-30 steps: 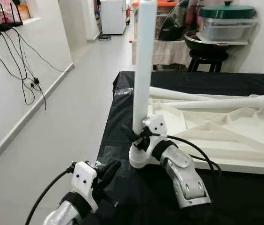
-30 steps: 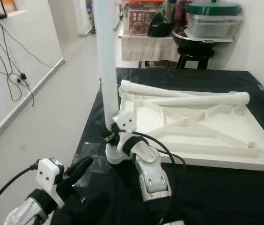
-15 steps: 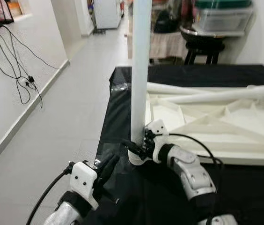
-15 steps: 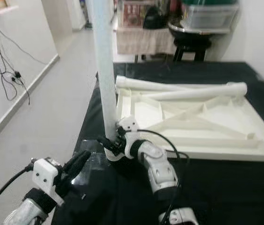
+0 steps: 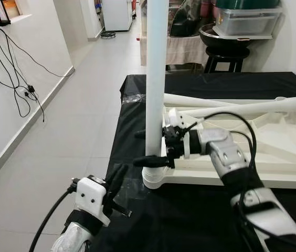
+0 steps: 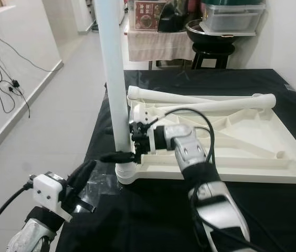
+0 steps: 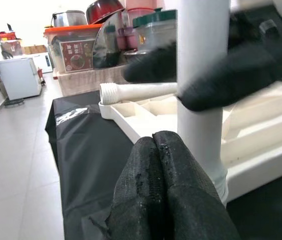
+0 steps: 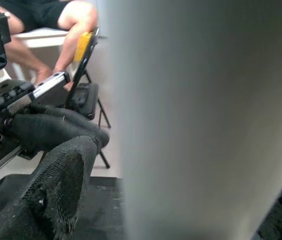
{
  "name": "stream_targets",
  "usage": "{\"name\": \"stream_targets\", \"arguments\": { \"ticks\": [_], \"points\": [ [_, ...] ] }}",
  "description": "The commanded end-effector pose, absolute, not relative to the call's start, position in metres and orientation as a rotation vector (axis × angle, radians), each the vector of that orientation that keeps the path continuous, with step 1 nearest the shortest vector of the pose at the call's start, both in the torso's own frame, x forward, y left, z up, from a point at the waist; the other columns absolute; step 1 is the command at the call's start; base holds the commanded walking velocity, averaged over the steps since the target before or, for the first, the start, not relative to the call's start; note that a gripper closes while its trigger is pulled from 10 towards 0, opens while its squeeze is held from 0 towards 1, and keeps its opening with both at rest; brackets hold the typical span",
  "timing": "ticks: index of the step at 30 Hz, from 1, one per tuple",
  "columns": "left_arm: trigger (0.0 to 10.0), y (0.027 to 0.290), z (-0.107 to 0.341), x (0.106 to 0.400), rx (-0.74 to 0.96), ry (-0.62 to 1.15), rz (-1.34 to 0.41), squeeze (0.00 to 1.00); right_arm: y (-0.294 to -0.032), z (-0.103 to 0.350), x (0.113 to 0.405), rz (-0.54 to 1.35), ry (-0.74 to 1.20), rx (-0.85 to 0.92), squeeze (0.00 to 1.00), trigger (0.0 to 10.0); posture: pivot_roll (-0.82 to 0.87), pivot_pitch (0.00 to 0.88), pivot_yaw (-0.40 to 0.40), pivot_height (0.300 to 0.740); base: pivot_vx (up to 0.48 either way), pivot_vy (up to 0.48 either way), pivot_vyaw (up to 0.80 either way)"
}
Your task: Building children table
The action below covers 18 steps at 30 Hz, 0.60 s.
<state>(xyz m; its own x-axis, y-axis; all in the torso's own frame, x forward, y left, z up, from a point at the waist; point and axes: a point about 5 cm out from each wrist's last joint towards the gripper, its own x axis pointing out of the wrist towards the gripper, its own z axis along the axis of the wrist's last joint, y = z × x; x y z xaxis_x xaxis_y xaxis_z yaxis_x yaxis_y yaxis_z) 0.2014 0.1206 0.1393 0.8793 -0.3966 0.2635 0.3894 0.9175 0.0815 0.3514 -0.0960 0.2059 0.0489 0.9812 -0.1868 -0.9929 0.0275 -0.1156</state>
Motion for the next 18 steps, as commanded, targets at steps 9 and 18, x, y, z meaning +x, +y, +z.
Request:
{"name": "stream_targets", "arguments": {
  "ticks": [9,18],
  "points": [
    [10.0,0.121,0.139,0.197,0.112,-0.321,-0.363,0.0,-0.099,0.194,0.353,1.532,0.102,-0.187,0.0,0.0,-0.01,0.022,0.009,0.74,0.0,0.0,0.0],
    [10.0,0.122,0.132,0.198,0.001,-0.273,-0.427,0.0,-0.128,0.181,0.347,1.493,0.109,-0.17,0.0,0.0,-0.01,0.032,0.025,0.74,0.0,0.0,0.0]
  ]
}}
